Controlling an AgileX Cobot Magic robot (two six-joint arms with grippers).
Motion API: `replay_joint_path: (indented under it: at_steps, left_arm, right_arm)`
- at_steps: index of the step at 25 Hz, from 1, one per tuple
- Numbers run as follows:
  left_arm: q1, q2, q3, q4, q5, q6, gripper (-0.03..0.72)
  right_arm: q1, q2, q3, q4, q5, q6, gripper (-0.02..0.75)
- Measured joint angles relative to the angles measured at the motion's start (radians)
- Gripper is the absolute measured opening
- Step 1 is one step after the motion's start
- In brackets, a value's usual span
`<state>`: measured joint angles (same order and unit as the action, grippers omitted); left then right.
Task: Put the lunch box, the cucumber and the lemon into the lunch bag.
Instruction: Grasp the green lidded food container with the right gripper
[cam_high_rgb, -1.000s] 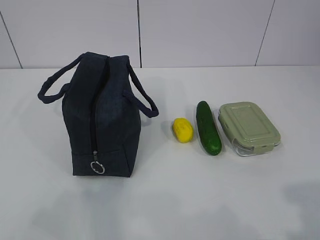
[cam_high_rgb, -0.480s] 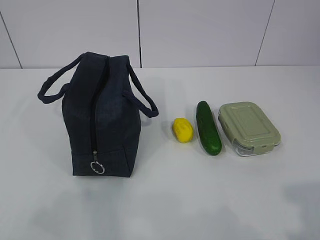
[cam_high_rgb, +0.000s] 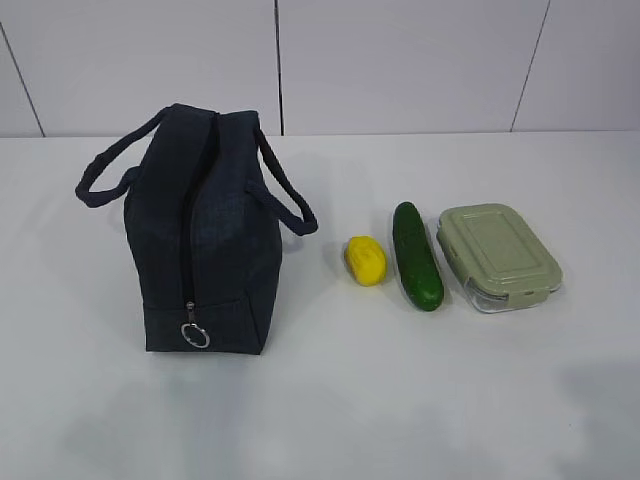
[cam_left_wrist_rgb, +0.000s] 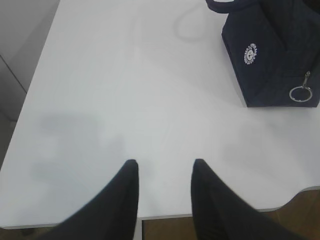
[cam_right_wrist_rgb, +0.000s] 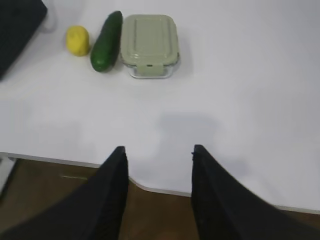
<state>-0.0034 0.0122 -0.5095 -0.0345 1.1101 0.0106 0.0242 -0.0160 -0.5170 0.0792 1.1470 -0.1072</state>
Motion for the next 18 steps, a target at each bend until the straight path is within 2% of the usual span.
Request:
replay_joint_path:
  at_steps: [6,12,18]
  left_arm:
    - [0.000,0.000,0.000,0.000,0.000,0.000,0.239]
    - [0.000,0.000,0.000,0.000,0.000,0.000,0.238]
    - [0.000,0.000,0.000,0.000,0.000,0.000,0.238]
  right_arm:
    - [0.000,0.204,-0.015,0.256,-0.085,-0.014,0.325]
    - [0.000,0.602,-0.056,0.562,-0.169,-0.245,0.325]
    - [-0.013,0.932,-0.271,0.627,-0.203,-0.418,0.326]
